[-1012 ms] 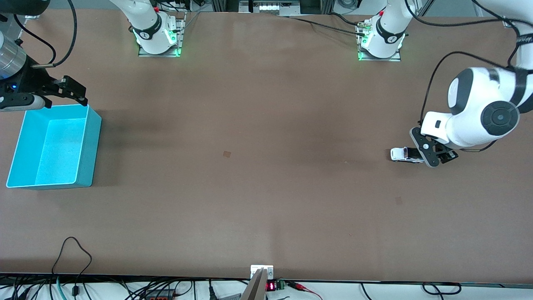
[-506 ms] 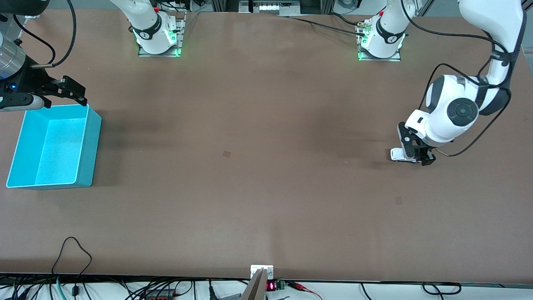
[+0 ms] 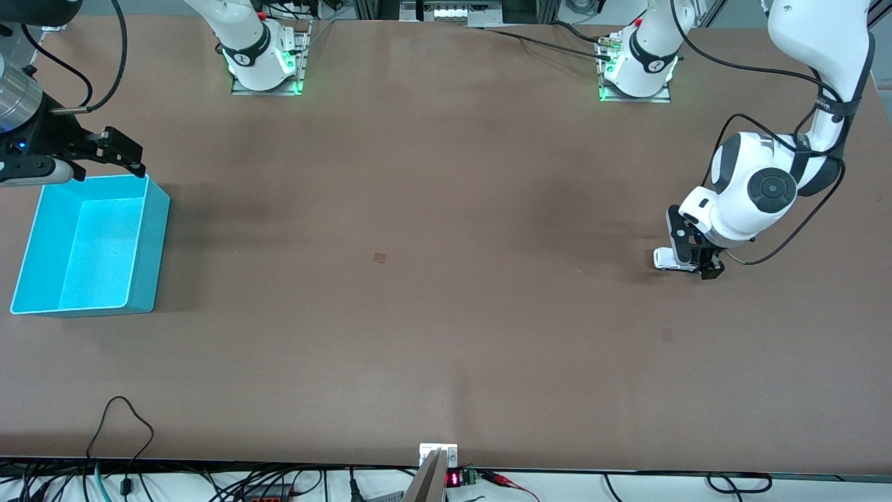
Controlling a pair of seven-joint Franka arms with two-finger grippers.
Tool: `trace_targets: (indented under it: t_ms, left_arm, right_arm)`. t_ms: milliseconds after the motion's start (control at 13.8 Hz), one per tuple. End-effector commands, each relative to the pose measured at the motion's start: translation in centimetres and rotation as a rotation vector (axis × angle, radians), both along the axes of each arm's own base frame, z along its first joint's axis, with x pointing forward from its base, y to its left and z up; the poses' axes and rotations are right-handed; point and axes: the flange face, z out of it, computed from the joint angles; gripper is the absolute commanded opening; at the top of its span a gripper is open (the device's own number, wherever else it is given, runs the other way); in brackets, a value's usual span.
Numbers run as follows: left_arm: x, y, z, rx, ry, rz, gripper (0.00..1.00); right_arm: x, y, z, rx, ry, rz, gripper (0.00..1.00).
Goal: Wind and store white jeep toy
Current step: 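Lower the left gripper and close it on the jeep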
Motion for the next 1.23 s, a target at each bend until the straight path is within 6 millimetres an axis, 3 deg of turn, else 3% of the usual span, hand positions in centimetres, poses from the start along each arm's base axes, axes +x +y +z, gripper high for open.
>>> trace_targets:
  t_ms: [0,795,1084,1157]
  left_arm:
    - [0.3,0.1,0.1,0.008,-0.008,-0.032,1.00]
    - [0.3,0.5,-1.4,-0.002,-0.013,-0.031,0.98]
    - [0.4,2.4,-3.3,-0.018,-0.033,-0.033,0.98]
    - [0.4,2.5,-3.4,-0.019,-0.033,-0.045,0.92]
  right_arm:
    - [-0.7,-0.2,0.4,0.010,-0.001,-0.002,1.00]
    - [-0.7,-0.4,0.3,0.011,0.002,-0.006,1.00]
    - [-0.7,-0.4,0.3,0.011,0.001,-0.005,1.00]
    - [-0.7,-0.3,0.3,0.013,0.001,-0.006,1.00]
